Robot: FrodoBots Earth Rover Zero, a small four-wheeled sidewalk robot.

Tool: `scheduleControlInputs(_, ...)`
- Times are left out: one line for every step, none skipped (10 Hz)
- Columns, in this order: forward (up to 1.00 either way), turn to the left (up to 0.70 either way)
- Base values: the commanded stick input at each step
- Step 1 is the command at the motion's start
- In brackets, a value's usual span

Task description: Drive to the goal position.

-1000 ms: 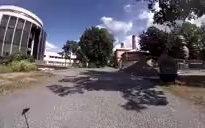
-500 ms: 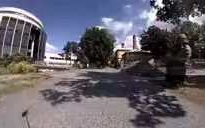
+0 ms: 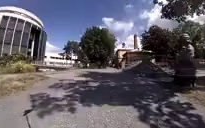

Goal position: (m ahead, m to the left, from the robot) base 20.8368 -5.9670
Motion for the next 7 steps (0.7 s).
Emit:
scheduleControlInputs(0.85, 0.00)
scheduleControlInputs(0.85, 0.00)
scheduleControlInputs(0.85, 0.00)
scheduleControlInputs(0.85, -0.34)
scheduleControlInputs(0.85, -0.34)
scheduleControlInputs(0.85, -0.07)
scheduleControlInputs(0.85, -0.02)
